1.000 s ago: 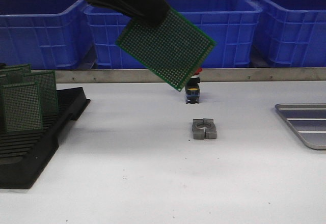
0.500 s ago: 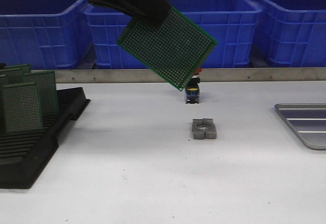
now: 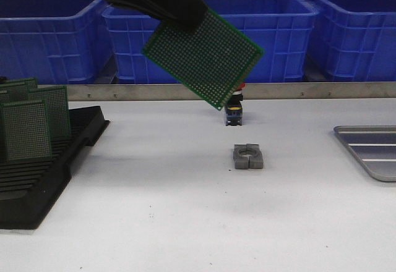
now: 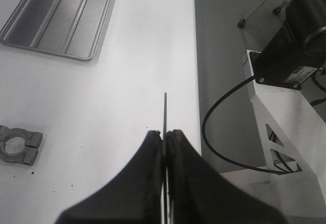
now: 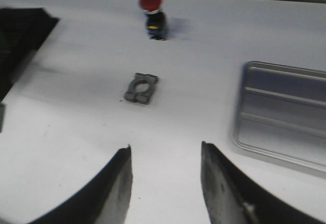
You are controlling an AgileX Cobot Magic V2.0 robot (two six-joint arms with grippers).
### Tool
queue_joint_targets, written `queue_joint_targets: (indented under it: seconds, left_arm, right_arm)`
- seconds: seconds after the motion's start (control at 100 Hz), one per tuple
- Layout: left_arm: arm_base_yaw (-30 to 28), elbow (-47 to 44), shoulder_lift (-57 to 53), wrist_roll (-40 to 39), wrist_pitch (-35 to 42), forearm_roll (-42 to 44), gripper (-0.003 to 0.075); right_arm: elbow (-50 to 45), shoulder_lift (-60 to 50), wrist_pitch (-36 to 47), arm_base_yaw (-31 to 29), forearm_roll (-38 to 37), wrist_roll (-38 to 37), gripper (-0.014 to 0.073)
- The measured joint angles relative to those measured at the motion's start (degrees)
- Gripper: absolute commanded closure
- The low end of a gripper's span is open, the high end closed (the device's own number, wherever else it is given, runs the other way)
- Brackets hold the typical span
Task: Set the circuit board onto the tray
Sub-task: 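Grasp the board's lower edge with the right gripper, taking it from the left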
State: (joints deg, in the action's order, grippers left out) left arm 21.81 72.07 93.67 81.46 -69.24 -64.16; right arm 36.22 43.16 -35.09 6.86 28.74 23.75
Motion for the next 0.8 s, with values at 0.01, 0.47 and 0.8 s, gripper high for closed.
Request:
queue_joint_targets:
  seconds: [0.01,0.47,0.8]
  left_arm:
    - [0.0,0.0,0.0,0.0,0.0,0.0,0.074]
    - [0.0,0.0,0.0,0.0,0.03,0.0,0.0741]
    - [0.0,0.0,0.0,0.0,0.03,0.0,0.074]
  right_arm:
    - [0.14,0.64,0.0,0.61,0.3,0.66,0.0156]
    - [14.59,23.2,-4.73,17.03,4.58,34.79,0.0158]
    - [21.93,33.87,-7.88,21.97,7.83,36.63,0.0179]
